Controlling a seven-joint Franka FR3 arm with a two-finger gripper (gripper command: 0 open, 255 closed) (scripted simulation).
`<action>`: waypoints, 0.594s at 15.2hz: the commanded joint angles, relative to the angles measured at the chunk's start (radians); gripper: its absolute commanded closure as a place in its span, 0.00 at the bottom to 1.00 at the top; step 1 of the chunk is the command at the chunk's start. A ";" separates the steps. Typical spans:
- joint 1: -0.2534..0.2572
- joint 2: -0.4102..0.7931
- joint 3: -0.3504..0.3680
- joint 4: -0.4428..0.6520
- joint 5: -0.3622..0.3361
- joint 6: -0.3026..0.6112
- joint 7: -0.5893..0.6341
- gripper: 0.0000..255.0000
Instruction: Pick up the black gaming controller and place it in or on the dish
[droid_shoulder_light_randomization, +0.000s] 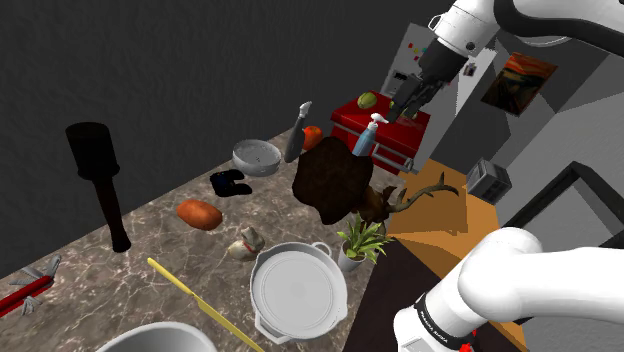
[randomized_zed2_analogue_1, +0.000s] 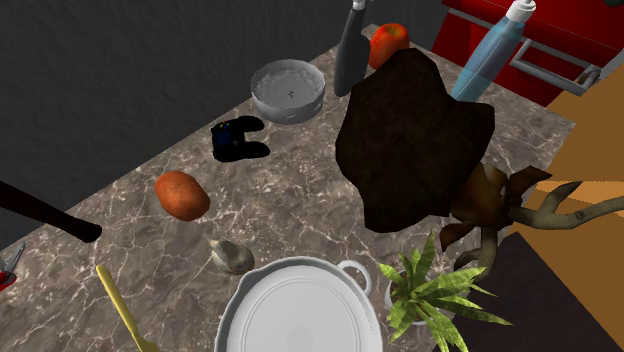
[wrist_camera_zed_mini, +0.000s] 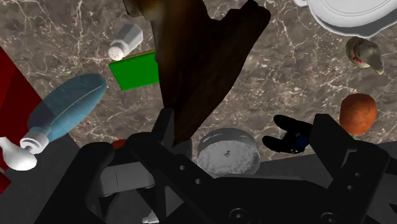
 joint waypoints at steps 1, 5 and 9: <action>0.000 0.000 0.000 0.000 0.000 0.000 0.000 0.00; 0.015 0.121 0.039 0.010 0.009 0.091 0.012 0.00; 0.027 0.252 0.077 0.038 0.010 0.174 0.026 0.00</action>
